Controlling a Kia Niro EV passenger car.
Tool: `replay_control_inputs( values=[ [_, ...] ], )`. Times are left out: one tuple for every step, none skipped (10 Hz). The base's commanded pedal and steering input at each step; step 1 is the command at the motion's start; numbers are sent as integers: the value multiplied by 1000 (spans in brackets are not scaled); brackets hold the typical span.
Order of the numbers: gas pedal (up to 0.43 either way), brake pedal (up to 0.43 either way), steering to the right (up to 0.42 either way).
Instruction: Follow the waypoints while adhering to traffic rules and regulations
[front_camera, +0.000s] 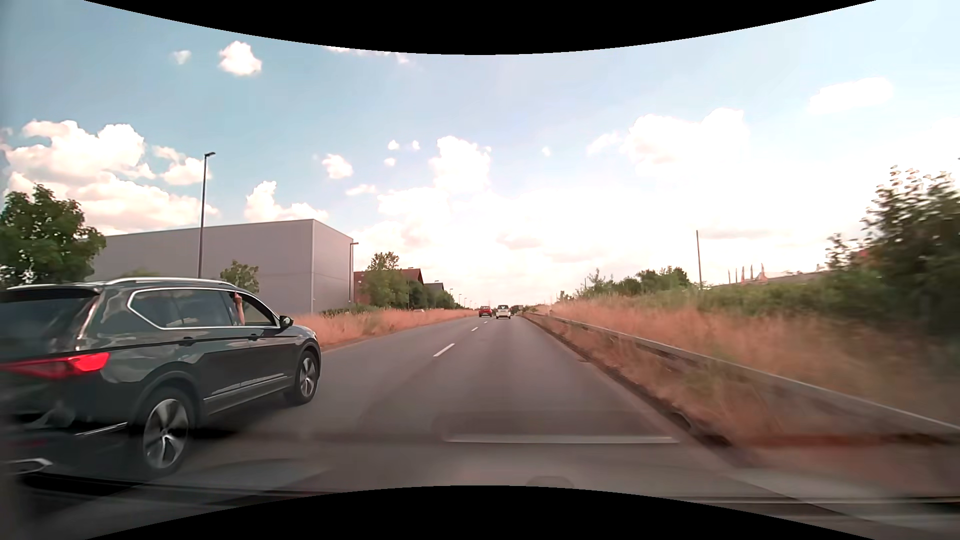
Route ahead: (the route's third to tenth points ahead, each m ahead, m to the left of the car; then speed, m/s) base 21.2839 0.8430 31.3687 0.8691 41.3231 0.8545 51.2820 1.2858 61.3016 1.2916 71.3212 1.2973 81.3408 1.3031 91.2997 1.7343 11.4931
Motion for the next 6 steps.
replay_control_inputs(
  values=[
    [87, 0, -4],
    [87, 0, -4],
    [87, 0, -4],
    [87, 0, -4],
    [87, 0, -4],
    [87, 0, -4]
  ],
)
